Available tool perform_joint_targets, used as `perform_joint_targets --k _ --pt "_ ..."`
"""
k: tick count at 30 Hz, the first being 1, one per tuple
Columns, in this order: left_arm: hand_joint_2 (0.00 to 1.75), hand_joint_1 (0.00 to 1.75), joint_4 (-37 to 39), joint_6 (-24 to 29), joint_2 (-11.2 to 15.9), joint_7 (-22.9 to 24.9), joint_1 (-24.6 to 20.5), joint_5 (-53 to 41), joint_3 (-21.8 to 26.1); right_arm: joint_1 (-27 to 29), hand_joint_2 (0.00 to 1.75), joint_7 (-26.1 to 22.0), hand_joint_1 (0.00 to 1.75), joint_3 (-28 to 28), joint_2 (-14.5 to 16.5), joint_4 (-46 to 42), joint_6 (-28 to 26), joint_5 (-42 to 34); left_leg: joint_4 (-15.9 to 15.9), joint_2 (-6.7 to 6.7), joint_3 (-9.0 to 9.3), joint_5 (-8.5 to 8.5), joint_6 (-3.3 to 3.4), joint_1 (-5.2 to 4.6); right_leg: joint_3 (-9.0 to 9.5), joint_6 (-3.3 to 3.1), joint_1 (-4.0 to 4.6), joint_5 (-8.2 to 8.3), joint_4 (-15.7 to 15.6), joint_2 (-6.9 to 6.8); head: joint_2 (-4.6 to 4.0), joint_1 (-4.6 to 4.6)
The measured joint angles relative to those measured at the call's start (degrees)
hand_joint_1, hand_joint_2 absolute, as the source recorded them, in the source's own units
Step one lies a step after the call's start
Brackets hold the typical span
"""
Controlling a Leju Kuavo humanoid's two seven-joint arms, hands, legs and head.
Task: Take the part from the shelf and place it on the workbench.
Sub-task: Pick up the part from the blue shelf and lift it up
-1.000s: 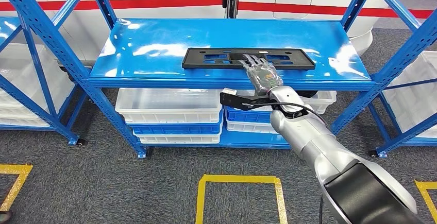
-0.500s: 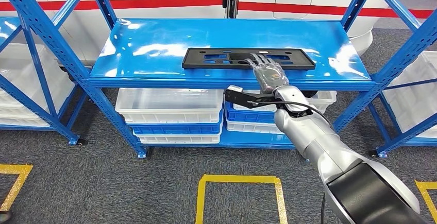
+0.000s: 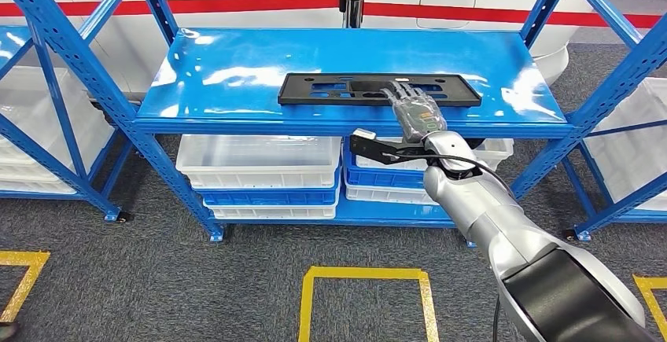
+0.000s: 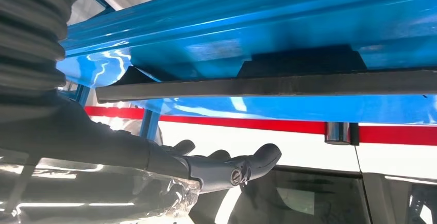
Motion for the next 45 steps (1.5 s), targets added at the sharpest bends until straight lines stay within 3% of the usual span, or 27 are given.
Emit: perform_joint_targets --k 4,8,10,12,13,14,15,17,18,20,21,24,25,27,28,29,30,31,33,34,38,40,42,44,45 --pt "0.0 0.0 0.0 0.0 0.0 0.3 -0.1 -0.1 0.0 0.0 1.75 0.0 0.0 -0.1 -0.1 0.0 0.0 0.4 0.1 -0.01 -0.05 -0.06 0.03 -0.06 0.02 0.08 -0.09 0.06 -0.1 0.0 0.0 0.0" --pt "0.0 0.0 0.0 0.0 0.3 0.4 -0.2 -0.3 0.0 -0.1 1.75 0.2 0.0 -0.3 0.0 -0.1 0.0 0.6 -0.8 0.12 0.31 0.3 0.98 0.45 -0.58 0.57 -0.65 -0.02 0.3 0.0 0.0 0.01" --pt "0.0 0.0 0.0 0.0 0.3 0.3 -0.4 -0.5 0.0 -0.2 1.75 0.3 0.0 -0.4 -0.1 -0.2 0.0 0.7 -1.7 0.31 0.72 0.73 1.35 0.9 -3.62 -0.24 -0.24 -2.11 5.6 0.01 0.0 0.29" --pt "0.0 0.0 0.0 0.0 0.2 0.3 -0.5 -0.5 0.0 0.1 1.75 0.3 0.0 -0.5 -0.3 -0.2 0.0 0.8 -1.7 0.35 0.71 0.69 1.56 0.86 -8.63 -0.96 -0.15 -4.68 14.1 0.02 0.0 0.36" --pt "0.0 0.0 0.0 0.0 0.3 0.3 -0.5 -0.6 0.0 0.4 1.75 0.3 0.0 -0.5 -0.4 -0.2 0.0 0.8 -1.7 0.29 0.74 0.6 1.53 0.84 -10.63 -0.93 -0.11 -5.12 17.0 0.02 0.0 0.35" --pt "0.0 0.0 0.0 -0.1 0.3 0.3 -0.5 -0.6 0.0 0.6 1.75 0.3 0.0 -0.5 -0.5 -0.2 0.0 0.9 -1.7 0.19 0.82 0.48 1.42 0.84 -11.55 -0.65 -0.09 -4.61 17.7 0.01 0.0 0.37" --pt "0.0 0.0 0.0 -0.1 0.3 0.3 -0.5 -0.6 0.0 0.8 1.75 0.3 0.0 -0.6 -0.6 -0.2 0.0 1.0 -1.6 0.09 0.98 0.29 1.21 0.86 -11.2 -0.18 -0.09 -3.16 15.8 0.0 0.0 0.38" --pt "0.0 0.0 0.0 -0.2 0.3 0.3 -0.5 -0.6 0.0 0.7 1.75 0.3 0.0 -0.8 -0.8 -0.2 0.0 1.0 -1.2 -0.02 1.26 -0.42 0.52 0.8 -7.94 0.66 -0.24 0.79 7.7 -0.17 0.0 0.49" --pt "0.0 0.0 0.0 -0.2 0.3 0.3 -0.5 -0.6 0.0 0.7 1.75 0.3 0.0 -0.9 -0.8 -0.2 0.0 1.0 -0.8 0.01 1.27 -0.97 0.12 0.72 -6.36 0.55 -0.3 2.23 4.2 -0.19 0.0 0.49" --pt "0.0 0.0 0.0 -0.2 0.3 0.2 -0.6 -0.6 0.0 0.8 1.75 0.3 0.0 -0.9 -0.8 -0.2 0.0 1.1 -0.1 0.13 1.18 -1.85 -0.58 0.59 -4.91 -0.47 -0.08 3.1 1.3 -0.15 0.0 0.31" --pt "0.0 0.0 0.0 -0.1 0.4 0.2 -0.6 -0.6 0.0 0.9 1.75 0.3 0.0 -0.9 -0.7 -0.2 0.0 1.1 0.0 0.21 1.24 -2.16 -0.82 0.69 -4.86 -1.17 0.06 2.99 1.4 -0.02 0.0 0.15" --pt "0.0 0.0 0.0 0.0 0.5 0.2 -0.7 -0.6 0.0 1.0 1.75 0.3 0.0 -1.0 -0.8 -0.2 -0.1 1.1 2.4 0.34 0.52 -3.55 -1.85 1.26 -4.23 -2.39 -0.16 2.47 1.3 0.27 0.0 -0.02" --pt "0.0 0.0 0.0 0.0 0.5 0.2 -0.7 -0.6 0.0 1.0 1.75 0.3 0.0 -1.0 -0.8 -0.2 -0.1 1.1 5.3 0.34 -0.87 -4.71 -2.34 1.5 -3.87 -2.74 -0.25 2.21 1.3 0.35 0.0 -0.08" --pt "0.0 0.0 0.0 0.0 0.5 0.2 -0.8 -0.6 0.0 1.0 1.75 0.3 0.0 -1.1 -0.7 -0.2 -0.1 1.1 13.1 0.36 -5.56 -7.27 -3.18 1.96 -3.2 -3.28 -0.09 1.6 1.3 0.47 0.0 -0.15" --pt "0.0 0.0 0.0 0.1 0.5 0.2 -0.8 -0.6 0.0 1.1 1.75 0.3 0.0 -1.1 -0.7 -0.2 -0.1 1.1 16.2 0.37 -7.9 -7.7 -3.38 2.14 -2.82 -3.4 0.01 1.25 1.3 0.54 0.0 -0.15" --pt "0.0 0.0 0.0 0.1 0.5 0.2 -0.7 -0.6 0.0 1.2 1.75 0.3 0.0 -1.1 -0.7 -0.2 -0.1 1.1 17.3 0.37 -9.42 -6.95 -3.4 2.25 -2.38 -3.43 0.09 0.87 1.3 0.63 0.0 -0.14" --pt "0.0 0.0 0.0 0.1 0.5 0.2 -0.7 -0.6 0.0 1.3 1.75 0.3 0.0 -1.2 -0.7 -0.2 -0.1 1.1 16.2 0.37 -9.85 -5.0 -3.23 2.28 -1.83 -3.4 0.17 0.46 1.3 0.72 0.0 -0.15" --pt "0.0 0.0 0.0 0.1 0.5 0.2 -0.7 -0.6 0.0 1.3 1.75 0.3 0.0 -1.2 -0.7 -0.3 -0.2 1.1 13.0 0.36 -9.16 -2.07 -2.83 2.22 -1.15 -3.37 0.28 0.0 1.3 0.78 0.0 -0.15" --pt "0.0 0.0 0.0 0.1 0.6 0.3 -0.7 -0.6 0.0 1.2 1.75 0.3 0.0 -1.4 -0.6 -0.4 -0.4 1.1 5.2 0.41 -6.36 2.96 -1.52 1.81 0.09 -3.22 0.48 -0.87 0.9 0.84 0.0 -0.05" --pt "0.0 0.0 0.0 0.1 0.7 0.3 -0.8 -0.6 0.0 1.2 1.75 0.3 0.0 -1.4 -0.5 -0.5 -0.5 1.2 2.5 0.5 -5.17 4.03 -0.82 1.5 0.59 -3.07 0.5 -1.16 0.6 0.87 0.0 -0.03" --pt "0.0 0.0 0.0 0.2 0.8 0.3 -1.0 -0.6 0.0 1.1 1.75 0.3 0.0 -1.6 -0.5 -0.7 -0.6 1.7 -1.3 0.96 -2.73 3.2 1.17 0.81 1.53 -1.67 1.06 -0.97 0.7 0.68 -0.01 -0.23" --pt "0.0 0.0 0.0 0.3 0.7 0.3 -1.0 -0.6 0.0 0.7 1.75 0.3 0.0 -1.7 -0.6 -0.9 -0.6 2.0 -2.2 0.87 -1.44 3.16 1.7 0.93 -0.49 -1.75 1.21 -2.16 4.3 0.57 -0.01 -0.11" --pt "0.0 0.0 0.0 0.2 0.6 -0.1 -1.1 -0.6 0.0 0.6 1.75 0.3 0.34 -1.7 -0.8 -1.0 -0.6 2.1 -2.4 0.7 -0.92 2.88 1.87 0.99 -5.47 -2.02 1.05 -4.34 11.6 0.53 0.0 -0.05" --pt "0.0 0.0 0.0 -0.1 0.5 -1.4 -1.1 -0.3 0.0 1.0 1.75 0.2 1.11 -1.7 -1.1 -1.0 -0.5 2.1 -2.3 0.37 -0.52 2.39 1.71 1.03 -10.12 -1.84 0.83 -5.7 16.5 0.52 0.0 -0.04" --pt "0.0 0.0 0.0 -0.4 0.4 -2.4 -1.1 0.0 0.0 1.1 1.75 0.1 1.36 -1.8 -1.3 -1.0 -0.5 2.1 -2.3 0.19 -0.2 2.07 1.47 1.07 -11.1 -1.4 0.71 -5.1 16.1 0.5 0.0 0.01"
